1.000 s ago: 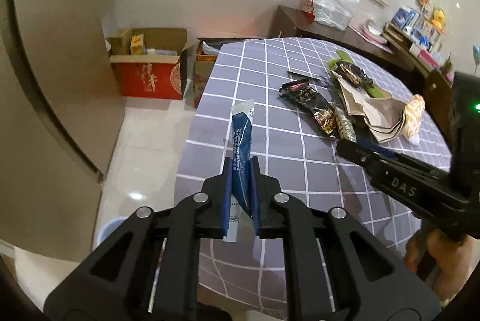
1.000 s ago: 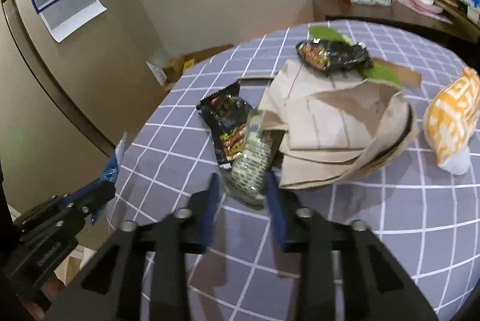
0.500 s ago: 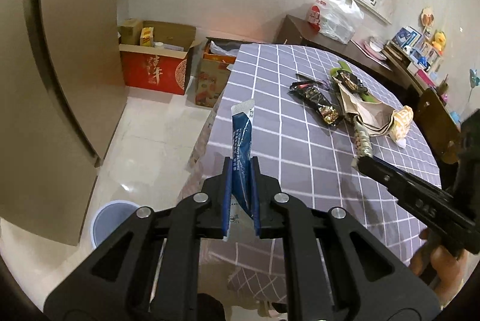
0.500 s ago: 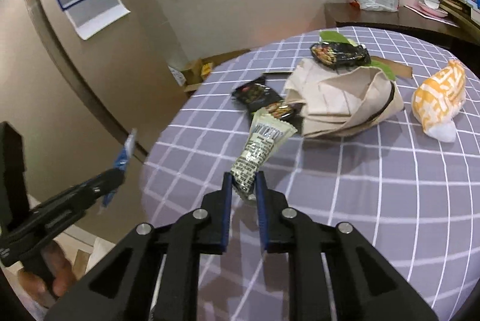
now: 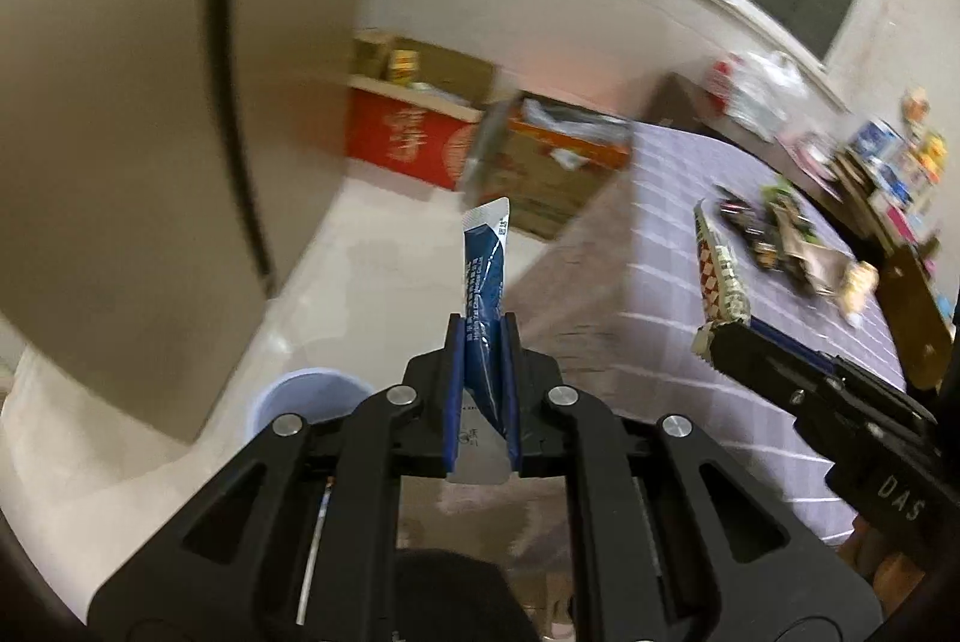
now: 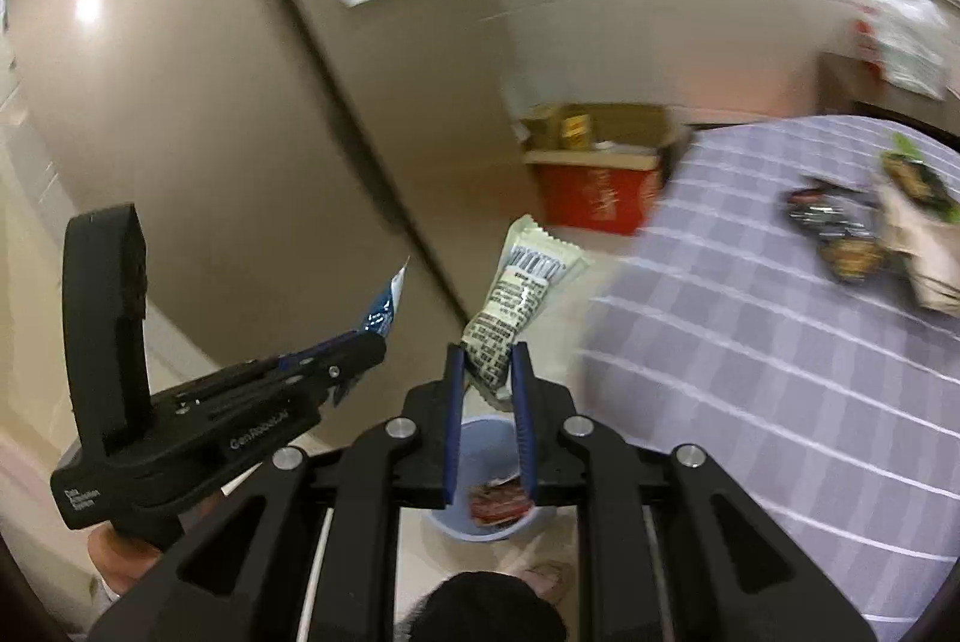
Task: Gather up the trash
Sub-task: 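Carry both packets to the bin and open the right tool over it, then open the left tool to drop the blue packet into the bin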
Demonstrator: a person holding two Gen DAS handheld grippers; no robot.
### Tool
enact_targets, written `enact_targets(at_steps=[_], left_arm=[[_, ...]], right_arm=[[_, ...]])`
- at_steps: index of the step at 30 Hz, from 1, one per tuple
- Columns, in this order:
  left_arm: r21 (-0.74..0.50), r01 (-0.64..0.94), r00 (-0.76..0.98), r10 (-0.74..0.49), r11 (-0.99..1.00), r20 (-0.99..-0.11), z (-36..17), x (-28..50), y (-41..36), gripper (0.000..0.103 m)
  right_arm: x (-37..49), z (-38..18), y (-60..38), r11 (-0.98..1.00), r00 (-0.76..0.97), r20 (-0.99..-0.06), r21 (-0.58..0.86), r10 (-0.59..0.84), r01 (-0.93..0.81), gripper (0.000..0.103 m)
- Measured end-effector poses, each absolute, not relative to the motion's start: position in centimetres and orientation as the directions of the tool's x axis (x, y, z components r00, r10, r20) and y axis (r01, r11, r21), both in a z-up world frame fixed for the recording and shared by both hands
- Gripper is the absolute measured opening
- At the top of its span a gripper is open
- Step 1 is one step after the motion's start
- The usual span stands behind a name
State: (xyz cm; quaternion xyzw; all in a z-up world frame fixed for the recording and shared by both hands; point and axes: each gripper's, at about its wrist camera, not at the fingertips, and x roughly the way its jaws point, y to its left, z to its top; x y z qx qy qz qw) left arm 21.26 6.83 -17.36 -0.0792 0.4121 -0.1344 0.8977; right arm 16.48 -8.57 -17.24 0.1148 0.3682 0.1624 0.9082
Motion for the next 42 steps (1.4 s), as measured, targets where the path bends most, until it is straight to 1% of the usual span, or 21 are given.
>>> enact_targets(at_steps=[4, 7, 8, 9, 11, 12, 13, 19, 23, 33, 38, 42], left_arm=[[-0.228, 0.067, 0.637, -0.217, 0.971, -0.739, -18.7, 21.7, 12.3, 0.012], [-0.219, 0.006, 0.634, -0.174, 0.976, -0.754, -19.8, 21.9, 15.4, 0.012], [-0.209, -0.020, 0.631, -0.150, 0.978, -0.761, -20.3, 22.1, 16.4, 0.012], [-0.201, -0.041, 0.626, -0.132, 0.979, -0.769, -20.7, 22.2, 17.2, 0.012], [-0.187, -0.073, 0.613, -0.104, 0.980, -0.784, -21.5, 22.5, 18.3, 0.012], [-0.180, -0.085, 0.606, -0.092, 0.980, -0.790, -21.9, 22.7, 18.8, 0.012], [-0.177, -0.090, 0.601, -0.088, 0.980, -0.794, -22.1, 22.8, 19.0, 0.012], [-0.165, -0.085, 0.572, -0.088, 0.983, -0.815, -23.4, 23.5, 19.2, 0.012], [-0.164, -0.073, 0.562, -0.096, 0.984, -0.822, -23.8, 23.7, 18.9, 0.012], [-0.148, -0.048, 0.546, -0.098, 0.988, -0.832, -24.1, 24.3, 17.1, 0.012], [-0.151, -0.041, 0.532, -0.106, 0.988, -0.840, -24.5, 25.1, 16.5, 0.012], [-0.141, -0.038, 0.528, -0.100, 0.989, -0.843, -24.6, 25.7, 16.1, 0.013]], right_arm=[[18.7, -19.3, -3.7, 0.894, 0.610, -0.653, 0.342, 0.448, -0.290, 0.016], [20.2, -20.9, -0.5, 0.879, 0.570, -0.669, 0.344, 0.477, -0.331, 0.017], [20.7, -21.3, 0.4, 0.877, 0.565, -0.672, 0.337, 0.478, -0.342, 0.020], [21.3, -22.0, 1.4, 0.871, 0.553, -0.675, 0.339, 0.489, -0.356, 0.020], [22.2, -23.3, 3.0, 0.874, 0.538, -0.693, 0.328, 0.481, -0.359, 0.031], [22.7, -24.0, 3.6, 0.883, 0.530, -0.712, 0.308, 0.461, -0.354, 0.033], [22.9, -24.6, 3.9, 0.884, 0.518, -0.722, 0.306, 0.458, -0.354, 0.037], [22.7, -25.7, 4.8, 0.881, 0.494, -0.739, 0.307, 0.459, -0.359, 0.040], [21.9, -25.4, 4.6, 0.889, 0.515, -0.733, 0.286, 0.444, -0.358, 0.046], [21.8, -25.4, 3.3, 0.895, 0.531, -0.727, 0.291, 0.436, -0.337, 0.047], [21.6, -25.1, 2.7, 0.902, 0.550, -0.719, 0.291, 0.426, -0.318, 0.052], [21.7, -25.2, 1.8, 0.903, 0.556, -0.714, 0.300, 0.426, -0.306, 0.053]])
